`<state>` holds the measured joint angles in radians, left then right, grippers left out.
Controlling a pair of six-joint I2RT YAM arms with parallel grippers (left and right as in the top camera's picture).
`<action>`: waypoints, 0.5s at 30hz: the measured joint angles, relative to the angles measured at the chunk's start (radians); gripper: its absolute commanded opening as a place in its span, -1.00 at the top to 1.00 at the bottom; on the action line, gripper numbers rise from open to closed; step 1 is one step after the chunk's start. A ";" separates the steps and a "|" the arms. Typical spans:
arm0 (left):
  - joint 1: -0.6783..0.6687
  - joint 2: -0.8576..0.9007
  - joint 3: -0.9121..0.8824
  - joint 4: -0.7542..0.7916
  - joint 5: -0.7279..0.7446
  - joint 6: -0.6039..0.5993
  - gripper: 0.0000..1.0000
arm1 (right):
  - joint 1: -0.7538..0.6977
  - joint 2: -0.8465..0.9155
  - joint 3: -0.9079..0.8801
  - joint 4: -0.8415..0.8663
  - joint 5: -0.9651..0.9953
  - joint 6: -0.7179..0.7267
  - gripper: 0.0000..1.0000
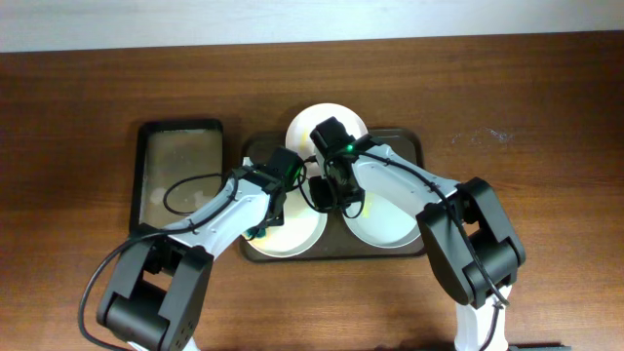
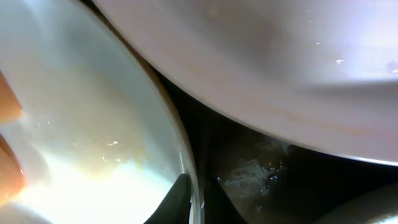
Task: Clean dirty plates on tray and stack at the side
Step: 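Scrub the front-left plate with the sponge in the left gripper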
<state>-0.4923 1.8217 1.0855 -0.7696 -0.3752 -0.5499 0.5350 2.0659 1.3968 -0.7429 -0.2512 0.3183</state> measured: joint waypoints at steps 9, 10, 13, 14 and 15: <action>0.006 0.003 0.146 0.017 0.019 -0.016 1.00 | 0.001 0.000 0.000 0.000 0.000 0.000 0.79; 0.006 0.003 0.150 0.030 0.055 -0.017 1.00 | 0.001 0.000 0.000 0.000 0.000 0.000 0.79; 0.006 0.003 0.151 0.040 0.167 -0.020 1.00 | 0.001 0.000 0.000 0.000 0.000 0.000 0.79; 0.006 0.003 0.151 0.040 0.193 -0.020 1.00 | 0.001 0.000 0.000 0.000 0.000 0.000 0.79; 0.005 0.004 0.151 0.042 0.225 -0.020 1.00 | 0.001 0.000 0.000 0.000 0.000 0.000 0.79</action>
<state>-0.4870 1.8256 1.2362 -0.7277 -0.1505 -0.5701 0.5358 2.0659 1.3968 -0.7429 -0.2512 0.3183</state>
